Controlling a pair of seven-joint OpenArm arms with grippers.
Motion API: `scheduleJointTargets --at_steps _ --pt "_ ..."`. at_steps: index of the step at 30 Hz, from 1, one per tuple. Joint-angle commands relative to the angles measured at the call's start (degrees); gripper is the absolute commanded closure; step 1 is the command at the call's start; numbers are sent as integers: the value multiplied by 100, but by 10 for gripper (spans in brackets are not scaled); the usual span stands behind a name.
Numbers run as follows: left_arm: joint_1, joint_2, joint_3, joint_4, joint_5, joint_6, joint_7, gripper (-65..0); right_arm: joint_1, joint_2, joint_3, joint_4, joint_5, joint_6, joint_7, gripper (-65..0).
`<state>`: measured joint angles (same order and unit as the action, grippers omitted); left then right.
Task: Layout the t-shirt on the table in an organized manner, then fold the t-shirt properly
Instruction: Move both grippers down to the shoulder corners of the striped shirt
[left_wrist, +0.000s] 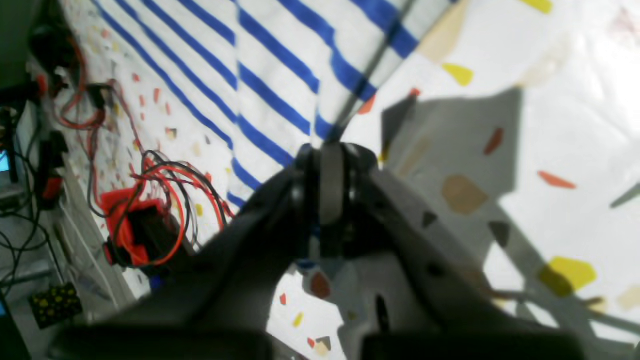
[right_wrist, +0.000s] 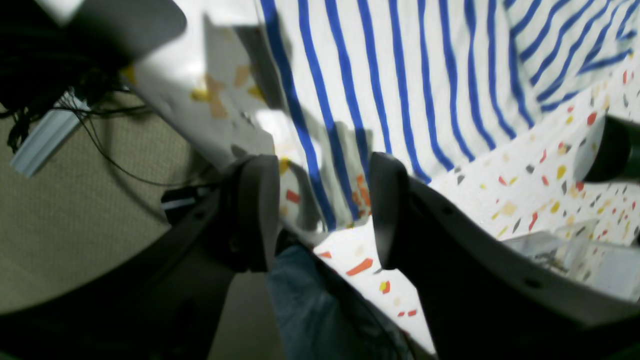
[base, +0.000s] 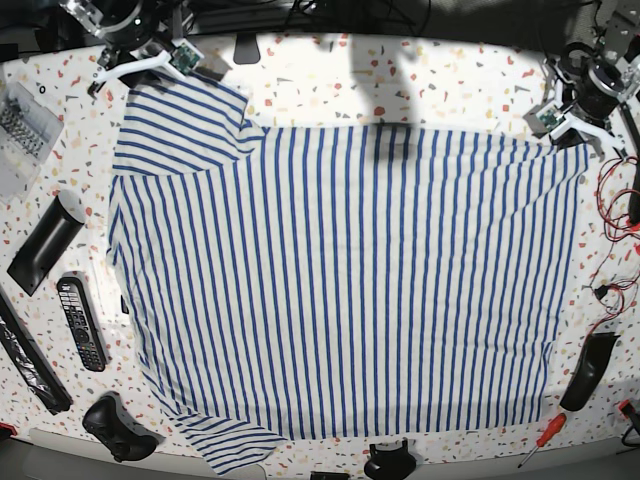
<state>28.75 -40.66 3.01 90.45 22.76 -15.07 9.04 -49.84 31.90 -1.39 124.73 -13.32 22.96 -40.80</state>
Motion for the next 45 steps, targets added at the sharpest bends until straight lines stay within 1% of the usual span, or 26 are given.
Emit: scheduleJointTargets --at_steps 1,3,5,7,9,10,12,15,22,23,25,27,29,34,40,42,45 --pt "33 -96 -26 33 -68 -4 31 0 -33 48 26 61 -13 -20 166 -281" --pt "28 -96 -26 33 -101 -4 26 0 -33 48 26 -22 -92 -15 393 -282" --pt "28 -94 -26 33 -101 -4 28 0 -31 48 24 -181 -262 85 708 -283" --pt "28 -96 -26 33 -98 -4 28 0 -28 48 26 -404 -474 201 1008 -317" --pt "28 -94 -26 33 -98 -4 26 0 -28 48 26 -654 -715 195 1174 -364" --pt "28 -94 -26 33 -98 -4 26 0 -28 48 26 -763 -892 195 1185 -380" --pt "31 -94 -26 33 -98 -4 26 0 -33 48 26 -918 -1252 179 1147 -382" --pt "28 -94 -26 33 -98 -4 24 0 -33 48 26 -1027 -1504 28 1080 -382" --pt "28 -94 -26 33 -101 -4 24 0 -33 48 26 -1025 -1502 -413 686 -381" --pt "28 -94 -26 33 -101 -2 24 0 -33 48 26 -1005 -1488 -413 693 -381" --pt "28 -94 -26 33 -101 -4 24 0 -35 50 26 -901 -1255 -409 691 -381" --pt "28 -96 -26 33 -101 -4 24 0 -39 48 26 -713 -966 -356 684 -381" --pt "28 -94 -26 33 -98 -4 24 0 -50 48 26 -476 -743 -236 649 -381" --pt "28 -94 -26 33 -101 -4 26 0 -50 48 26 107 -284 46 352 -381" --pt "28 -94 -26 33 -98 -4 26 0 -48 48 26 153 -317 83 192 -381" --pt "28 -94 -26 33 -101 -4 26 0 -48 48 26 151 -468 160 197 -381" --pt "28 -96 -26 33 -101 -4 26 0 -48 111 26 131 -468 212 197 -381"
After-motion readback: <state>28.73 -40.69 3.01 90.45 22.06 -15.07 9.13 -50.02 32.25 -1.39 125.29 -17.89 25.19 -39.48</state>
